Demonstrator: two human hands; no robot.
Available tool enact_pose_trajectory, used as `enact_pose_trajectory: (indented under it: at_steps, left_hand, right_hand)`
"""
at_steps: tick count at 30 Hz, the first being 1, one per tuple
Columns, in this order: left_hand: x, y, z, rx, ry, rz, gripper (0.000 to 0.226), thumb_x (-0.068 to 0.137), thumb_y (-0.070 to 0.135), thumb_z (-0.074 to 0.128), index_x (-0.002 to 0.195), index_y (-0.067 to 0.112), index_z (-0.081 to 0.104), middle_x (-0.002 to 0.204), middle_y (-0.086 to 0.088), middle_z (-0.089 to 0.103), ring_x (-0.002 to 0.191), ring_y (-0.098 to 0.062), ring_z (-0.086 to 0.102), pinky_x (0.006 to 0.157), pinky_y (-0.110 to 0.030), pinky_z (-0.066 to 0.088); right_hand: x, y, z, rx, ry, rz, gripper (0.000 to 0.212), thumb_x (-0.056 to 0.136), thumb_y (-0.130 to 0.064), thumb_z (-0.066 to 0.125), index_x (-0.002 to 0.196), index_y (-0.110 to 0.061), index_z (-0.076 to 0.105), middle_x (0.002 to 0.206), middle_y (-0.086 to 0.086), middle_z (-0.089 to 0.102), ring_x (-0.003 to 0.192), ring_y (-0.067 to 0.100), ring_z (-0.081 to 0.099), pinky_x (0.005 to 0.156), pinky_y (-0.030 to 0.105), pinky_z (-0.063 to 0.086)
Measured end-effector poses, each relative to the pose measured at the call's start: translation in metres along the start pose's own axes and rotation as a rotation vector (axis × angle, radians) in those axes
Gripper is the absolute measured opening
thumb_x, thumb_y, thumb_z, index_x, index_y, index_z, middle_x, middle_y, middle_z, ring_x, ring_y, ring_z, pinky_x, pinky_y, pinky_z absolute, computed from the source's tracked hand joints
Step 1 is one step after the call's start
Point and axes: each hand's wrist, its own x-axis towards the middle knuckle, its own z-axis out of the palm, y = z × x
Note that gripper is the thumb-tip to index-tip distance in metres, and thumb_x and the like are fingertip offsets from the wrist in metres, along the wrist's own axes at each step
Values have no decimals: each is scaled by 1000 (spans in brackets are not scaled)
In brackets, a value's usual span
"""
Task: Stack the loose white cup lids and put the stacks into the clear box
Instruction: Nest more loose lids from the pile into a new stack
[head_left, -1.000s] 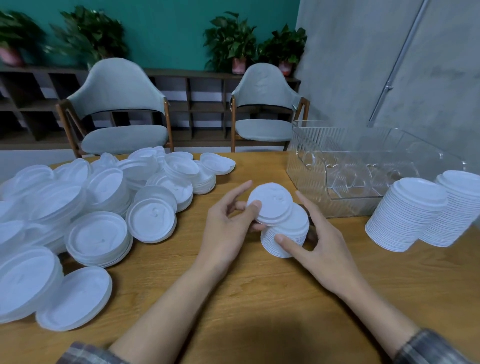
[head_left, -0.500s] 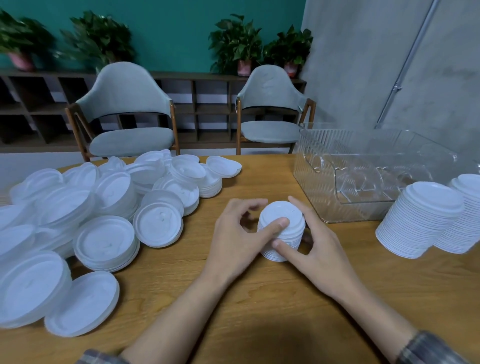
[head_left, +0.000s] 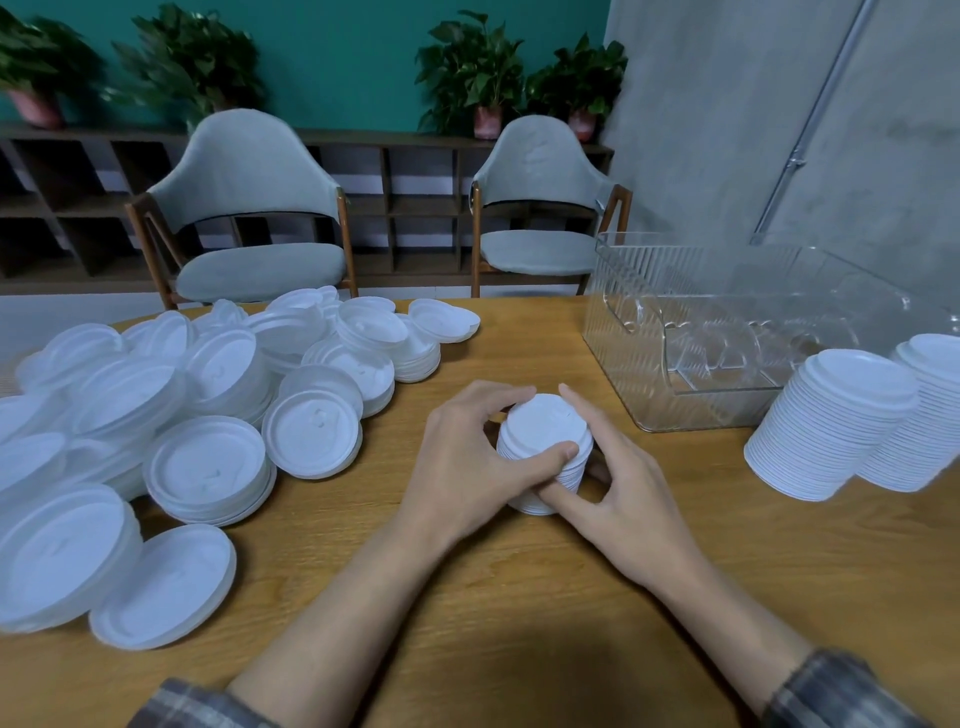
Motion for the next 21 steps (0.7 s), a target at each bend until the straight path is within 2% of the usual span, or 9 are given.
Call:
enact_pose_trajectory:
  at_steps: [2,6,10,14,16,18,21]
  left_hand:
    - [0,0,0,31,-6,35,60,72,44,94,125,23,76,120,17,70,114,2,63,95,-23,53]
    - [1,-2,1,105,-18,102,60,72,46,92,125,23,75,119,16,68,113,1,63,91,-19,51]
    - [0,-2,1,89,-9,86,58,71,46,93,122,25,76,116,18,68,113,2,62,89,-16,50]
    - [-4,-3,-1,63,2,63,62,72,52,93,124,25,75,116,19,70,113,2,64,94,-24,53]
    - [-11,-3,-1,49,1,60,62,75,51,91,128,25,73,124,18,71,119,4,62,100,-26,52]
    - [-19,-4,-4,44,-38,77,63,81,49,87,136,23,68,138,16,66,130,8,55,108,-21,46]
    - [-33,-11,-22,138,-33,125,47,93,47,75,134,24,68,140,14,64,133,3,54,110,-19,42]
  right_hand:
    - [0,2,0,10,5,-2,91,80,-39,85,158,-37,39,141,-21,58,131,-3,54,106,19,47]
    - [0,4,1,31,31,-19,90,78,-28,89,157,-28,45,138,-19,60,128,-2,57,101,13,48]
    - [0,7,1,58,28,-30,89,77,-35,87,156,-28,46,138,-20,59,130,0,57,103,17,49]
    - [1,4,0,-6,-11,-44,90,77,-55,79,157,-36,42,140,-24,54,132,-3,50,104,11,42]
    - [2,4,1,-31,-23,-48,89,77,-48,85,155,-38,43,140,-25,53,133,-1,50,103,10,39]
    - [2,5,1,-34,-18,-46,90,75,-40,91,153,-38,47,139,-24,55,133,0,51,102,9,39]
    - [1,0,6,-16,-13,-62,85,77,-46,88,152,-39,48,138,-24,56,132,1,52,105,15,41]
